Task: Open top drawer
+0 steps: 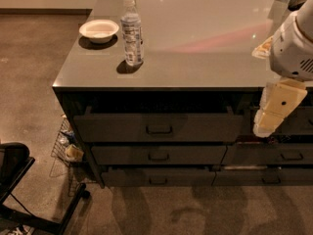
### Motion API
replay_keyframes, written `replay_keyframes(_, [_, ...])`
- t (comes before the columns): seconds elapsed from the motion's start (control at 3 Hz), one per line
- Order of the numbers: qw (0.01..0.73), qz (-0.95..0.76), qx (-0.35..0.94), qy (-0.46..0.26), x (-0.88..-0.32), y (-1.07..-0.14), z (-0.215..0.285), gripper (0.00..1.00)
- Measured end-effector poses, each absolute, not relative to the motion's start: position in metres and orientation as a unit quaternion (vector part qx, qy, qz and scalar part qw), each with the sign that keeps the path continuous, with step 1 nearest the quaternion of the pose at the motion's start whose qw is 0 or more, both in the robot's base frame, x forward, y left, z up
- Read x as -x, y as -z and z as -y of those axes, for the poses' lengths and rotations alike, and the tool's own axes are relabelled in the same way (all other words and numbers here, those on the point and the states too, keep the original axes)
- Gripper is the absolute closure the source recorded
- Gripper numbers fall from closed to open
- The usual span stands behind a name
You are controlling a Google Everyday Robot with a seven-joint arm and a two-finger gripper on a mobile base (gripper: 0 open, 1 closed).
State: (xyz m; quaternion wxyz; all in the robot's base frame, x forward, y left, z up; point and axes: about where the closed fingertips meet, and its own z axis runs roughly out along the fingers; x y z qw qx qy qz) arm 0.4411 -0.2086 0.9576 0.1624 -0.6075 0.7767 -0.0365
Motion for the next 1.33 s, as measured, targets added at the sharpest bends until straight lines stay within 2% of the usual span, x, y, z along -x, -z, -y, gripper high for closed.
replay_keyframes(0.33, [0.165,-0.768,0.618,0.041,-0.448,-0.941,0.203,0.0])
replay_keyframes(1.0, [0.19,-0.737,0.648,0.032,-0.507,-0.852,0.194,0.0])
replay_keyframes(1.33, [0.178,-0.726,0.663,0.039,-0.528,-0.815,0.196,0.0])
